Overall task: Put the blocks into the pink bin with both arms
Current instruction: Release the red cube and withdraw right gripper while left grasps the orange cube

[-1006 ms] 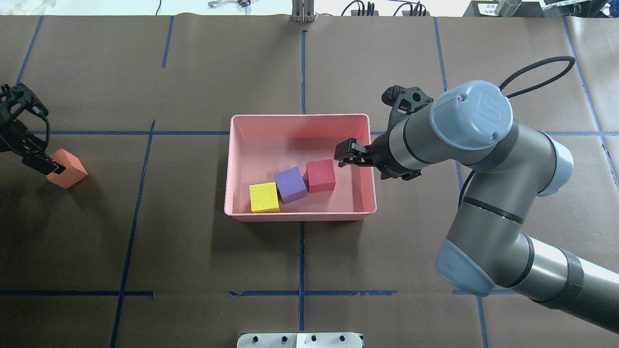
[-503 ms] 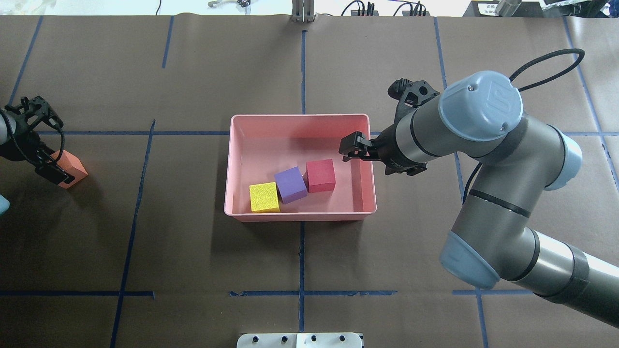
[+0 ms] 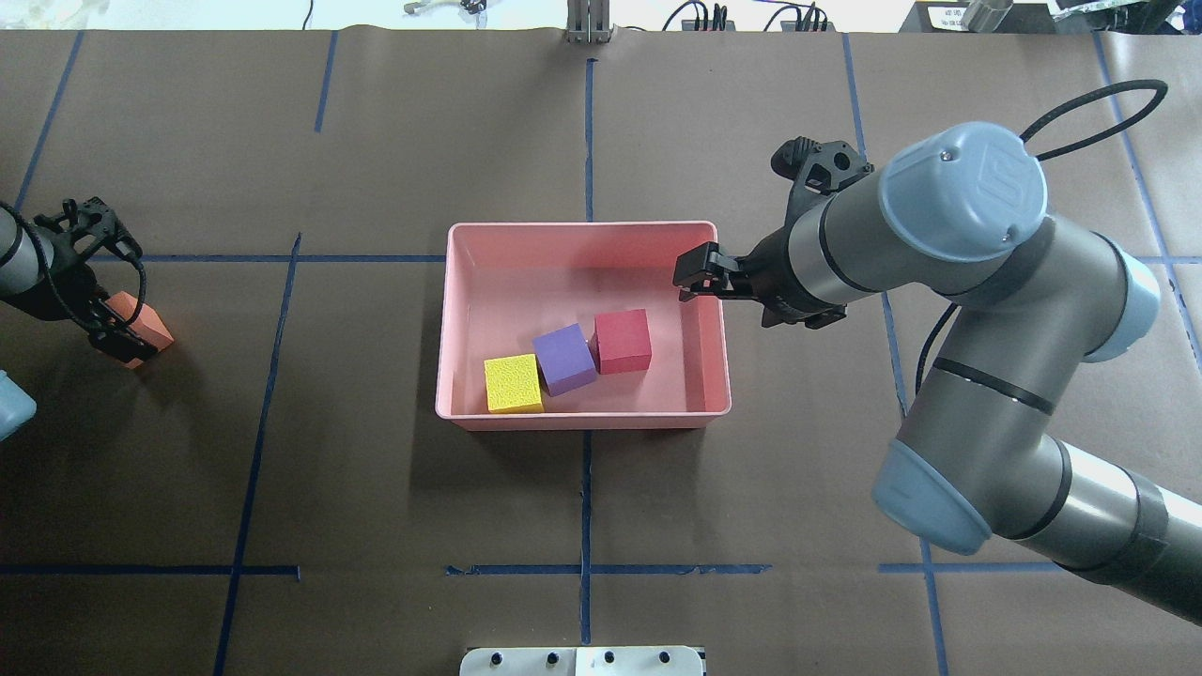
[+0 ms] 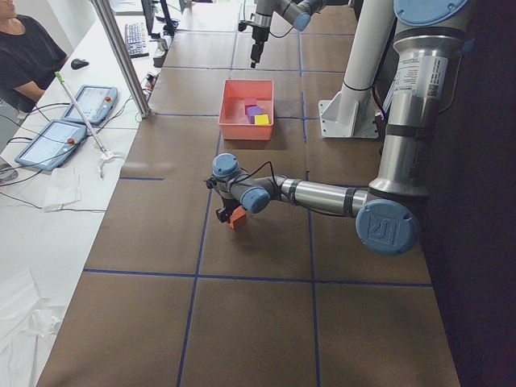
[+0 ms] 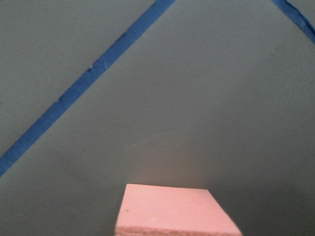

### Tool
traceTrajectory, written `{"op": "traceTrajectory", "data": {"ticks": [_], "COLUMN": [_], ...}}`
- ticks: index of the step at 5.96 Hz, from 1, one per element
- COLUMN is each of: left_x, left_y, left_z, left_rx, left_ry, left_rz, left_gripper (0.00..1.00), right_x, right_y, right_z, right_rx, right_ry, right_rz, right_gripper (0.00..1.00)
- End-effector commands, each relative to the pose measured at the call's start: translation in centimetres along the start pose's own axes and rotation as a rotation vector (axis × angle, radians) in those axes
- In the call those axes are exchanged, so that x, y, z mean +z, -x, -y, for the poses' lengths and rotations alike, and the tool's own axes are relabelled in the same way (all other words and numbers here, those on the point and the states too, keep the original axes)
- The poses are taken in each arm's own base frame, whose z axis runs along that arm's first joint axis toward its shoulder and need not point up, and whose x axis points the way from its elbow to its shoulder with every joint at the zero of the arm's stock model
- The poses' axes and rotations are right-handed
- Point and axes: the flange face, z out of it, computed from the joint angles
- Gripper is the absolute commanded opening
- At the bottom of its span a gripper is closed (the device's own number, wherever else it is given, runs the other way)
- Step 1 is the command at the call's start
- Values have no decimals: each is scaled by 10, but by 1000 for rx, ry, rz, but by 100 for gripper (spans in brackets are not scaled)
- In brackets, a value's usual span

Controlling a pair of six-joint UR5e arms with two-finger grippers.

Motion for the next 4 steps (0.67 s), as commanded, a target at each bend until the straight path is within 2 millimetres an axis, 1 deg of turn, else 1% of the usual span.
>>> {"op": "traceTrajectory", "data": {"ticks": [1, 2, 3, 4], "left_x": [-34, -75, -107, -125], "left_y": [-33, -74, -134, -185], "left_z": [30, 104, 184, 218], "left_rx": [-80, -233, -380, -452], "left_ry": [-72, -153, -203, -218], "left_rz": [-48, -173, -256, -318], "left_gripper": [0, 0, 0, 0], "right_x": [-34, -51, -64, -74], "right_y": [-32, -53, -84, -114], "right_z": [9, 19, 25, 36], "right_rx": [22, 25, -29, -69], "right_ry": [12, 19, 20, 25], "right_rz": [13, 12, -7, -30], "right_gripper": [100, 100, 100, 100]}}
